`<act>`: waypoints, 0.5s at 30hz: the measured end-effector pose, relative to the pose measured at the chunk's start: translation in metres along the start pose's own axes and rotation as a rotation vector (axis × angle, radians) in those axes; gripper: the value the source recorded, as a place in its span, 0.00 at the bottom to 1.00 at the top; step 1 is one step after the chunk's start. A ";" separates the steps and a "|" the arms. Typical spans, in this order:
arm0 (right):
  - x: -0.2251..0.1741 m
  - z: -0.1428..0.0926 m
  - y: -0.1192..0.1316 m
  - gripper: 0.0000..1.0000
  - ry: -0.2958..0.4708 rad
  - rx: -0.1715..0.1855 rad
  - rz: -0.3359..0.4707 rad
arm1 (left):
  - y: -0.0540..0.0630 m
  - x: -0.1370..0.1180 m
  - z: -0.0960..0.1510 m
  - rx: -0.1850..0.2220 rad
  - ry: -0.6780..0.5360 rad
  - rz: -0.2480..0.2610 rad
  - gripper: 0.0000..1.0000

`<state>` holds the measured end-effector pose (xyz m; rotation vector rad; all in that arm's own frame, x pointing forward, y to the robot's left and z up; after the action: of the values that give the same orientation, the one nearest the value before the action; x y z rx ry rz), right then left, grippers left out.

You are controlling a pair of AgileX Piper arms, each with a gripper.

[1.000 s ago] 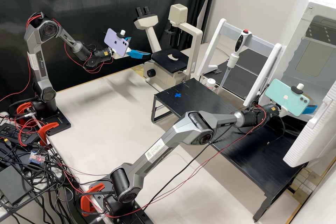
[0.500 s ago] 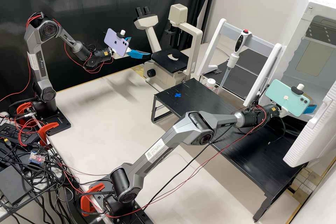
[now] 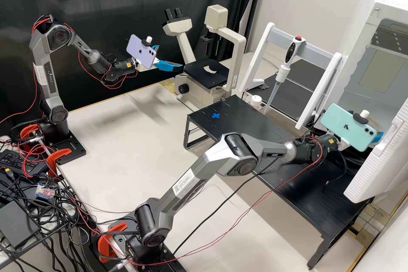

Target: Move the petri dish to the microscope

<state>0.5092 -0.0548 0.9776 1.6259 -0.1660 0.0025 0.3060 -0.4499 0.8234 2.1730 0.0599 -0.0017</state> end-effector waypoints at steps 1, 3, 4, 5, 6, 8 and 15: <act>-0.005 0.000 0.003 0.00 0.006 0.004 0.004 | 0.000 0.000 0.000 0.000 0.000 0.000 1.00; -0.014 0.002 0.004 0.00 0.007 0.019 0.004 | 0.000 0.000 0.000 0.000 0.000 0.000 1.00; -0.019 0.000 0.006 0.00 0.011 0.029 0.009 | 0.000 0.000 0.000 0.000 0.000 0.000 1.00; -0.022 0.000 0.007 0.00 0.012 0.034 0.013 | 0.000 0.000 0.000 0.000 0.000 0.000 1.00; -0.028 0.000 0.008 0.00 0.011 0.043 0.017 | 0.000 0.000 0.000 0.000 0.000 0.000 1.00; -0.039 -0.001 0.009 0.00 0.017 0.047 0.027 | 0.000 0.000 0.000 0.000 0.000 0.000 1.00; -0.083 -0.001 0.007 0.00 0.016 0.032 0.045 | 0.000 0.000 0.000 0.000 0.000 0.000 1.00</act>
<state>0.4261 -0.0450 0.9762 1.6536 -0.1914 0.0533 0.3060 -0.4499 0.8234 2.1730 0.0599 -0.0017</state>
